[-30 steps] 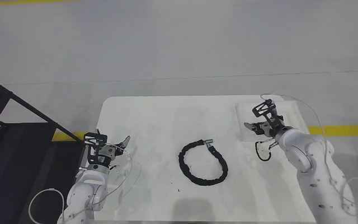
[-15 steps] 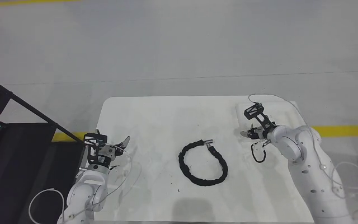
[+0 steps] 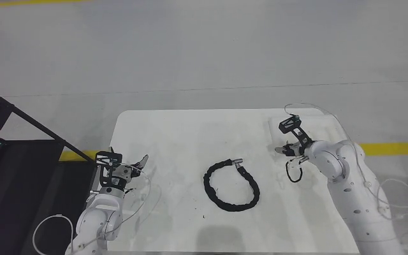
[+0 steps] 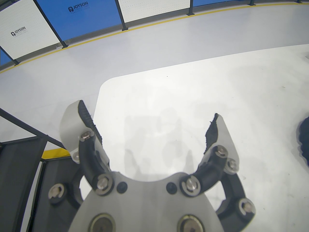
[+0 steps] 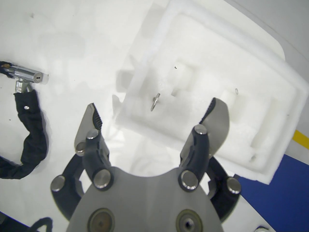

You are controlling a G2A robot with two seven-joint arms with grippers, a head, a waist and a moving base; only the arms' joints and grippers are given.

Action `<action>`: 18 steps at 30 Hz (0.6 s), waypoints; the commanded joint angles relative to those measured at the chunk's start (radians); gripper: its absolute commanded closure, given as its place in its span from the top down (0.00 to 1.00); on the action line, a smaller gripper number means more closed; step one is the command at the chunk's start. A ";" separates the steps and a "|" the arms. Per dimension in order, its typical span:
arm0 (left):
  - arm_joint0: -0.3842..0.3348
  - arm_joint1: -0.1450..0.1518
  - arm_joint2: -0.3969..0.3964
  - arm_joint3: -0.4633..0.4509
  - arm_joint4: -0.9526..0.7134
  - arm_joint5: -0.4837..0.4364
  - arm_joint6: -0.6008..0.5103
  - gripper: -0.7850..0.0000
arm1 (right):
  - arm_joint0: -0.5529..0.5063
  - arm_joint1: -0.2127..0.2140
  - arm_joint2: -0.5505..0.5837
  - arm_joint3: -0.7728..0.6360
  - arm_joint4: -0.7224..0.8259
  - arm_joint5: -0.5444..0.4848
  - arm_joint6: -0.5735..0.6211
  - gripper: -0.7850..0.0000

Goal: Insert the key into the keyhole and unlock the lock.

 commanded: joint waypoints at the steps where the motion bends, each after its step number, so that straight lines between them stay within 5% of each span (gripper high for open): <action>1: 0.000 0.000 0.000 0.000 0.000 0.000 0.000 1.00 | 0.008 0.000 -0.007 0.010 -0.008 0.007 -0.001 0.64; 3: 0.000 0.000 0.000 0.000 0.000 0.000 0.000 1.00 | 0.015 -0.001 -0.015 0.021 -0.007 0.016 -0.001 0.48; 18: 0.000 0.000 0.000 0.000 0.000 0.000 0.000 1.00 | 0.034 0.000 -0.033 0.066 -0.027 0.037 -0.022 0.26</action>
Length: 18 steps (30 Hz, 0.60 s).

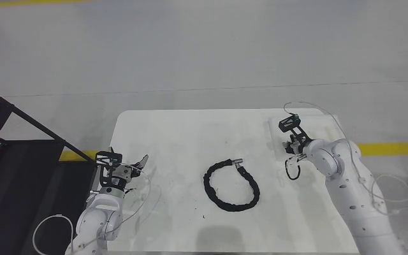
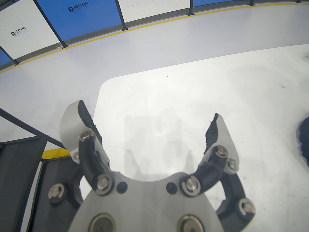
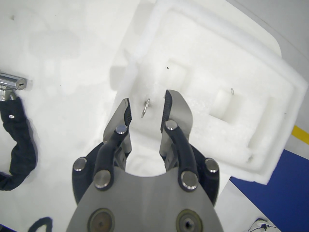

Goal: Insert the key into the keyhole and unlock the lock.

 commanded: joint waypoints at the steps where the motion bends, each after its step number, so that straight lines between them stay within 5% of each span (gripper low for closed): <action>1: 0.000 0.000 0.000 0.000 0.000 0.000 0.000 1.00 | 0.004 0.000 -0.003 0.006 0.001 0.003 0.003 0.25; 5: 0.000 0.000 0.000 0.000 0.000 0.000 0.000 1.00 | 0.011 -0.001 -0.005 0.017 0.030 0.002 0.021 0.00; 18: 0.000 0.000 0.000 0.000 0.000 0.000 0.000 1.00 | -0.096 0.023 0.114 -0.234 0.095 -0.002 0.028 0.00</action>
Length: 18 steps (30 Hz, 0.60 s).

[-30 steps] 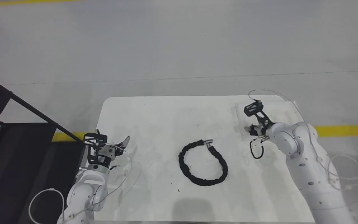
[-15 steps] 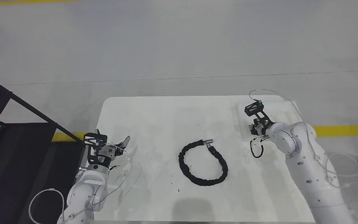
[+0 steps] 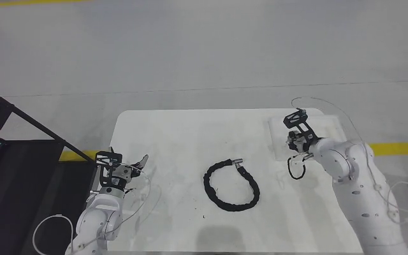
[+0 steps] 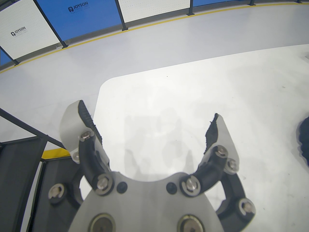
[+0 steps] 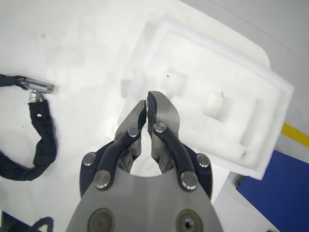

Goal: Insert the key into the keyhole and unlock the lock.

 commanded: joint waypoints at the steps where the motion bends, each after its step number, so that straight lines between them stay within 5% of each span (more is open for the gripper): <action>1: 0.000 0.000 0.000 0.000 0.000 0.000 0.000 1.00 | -0.027 0.004 0.029 -0.056 0.021 -0.002 0.001 0.00; 8: 0.000 0.000 0.000 0.000 0.000 0.000 0.000 1.00 | -0.181 0.021 0.170 -0.240 0.205 -0.156 -0.111 0.00; 13: 0.000 0.000 0.000 0.000 0.000 0.000 0.000 1.00 | -0.266 0.031 0.252 -0.156 0.479 -0.329 -0.170 0.00; 18: 0.000 0.000 0.000 0.000 0.000 0.000 0.000 1.00 | -0.243 0.046 0.251 0.021 0.810 -0.527 -0.096 0.00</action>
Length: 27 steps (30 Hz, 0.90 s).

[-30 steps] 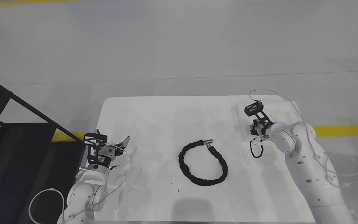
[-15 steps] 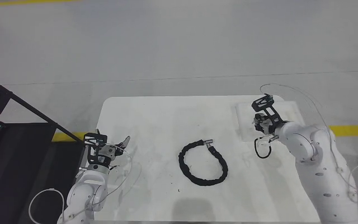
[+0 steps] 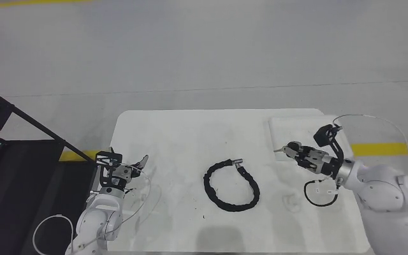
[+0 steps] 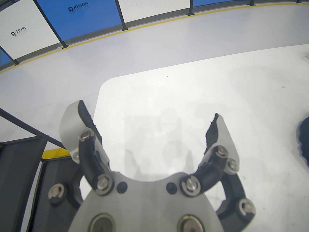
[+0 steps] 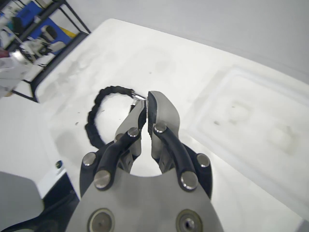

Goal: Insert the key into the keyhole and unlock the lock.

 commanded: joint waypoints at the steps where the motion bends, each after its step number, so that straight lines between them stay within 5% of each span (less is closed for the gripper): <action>1: 0.000 0.000 0.000 0.000 0.000 0.000 0.000 1.00 | 0.012 0.006 -0.001 0.072 0.116 -0.084 0.022 0.00; 10: 0.000 0.000 0.000 0.000 0.000 0.000 0.000 1.00 | -0.007 0.045 -0.095 0.224 0.402 -0.239 -0.063 0.00; 27: 0.000 0.000 0.000 0.000 0.000 0.000 0.000 1.00 | -0.005 0.049 -0.138 0.198 0.437 -0.250 -0.090 0.00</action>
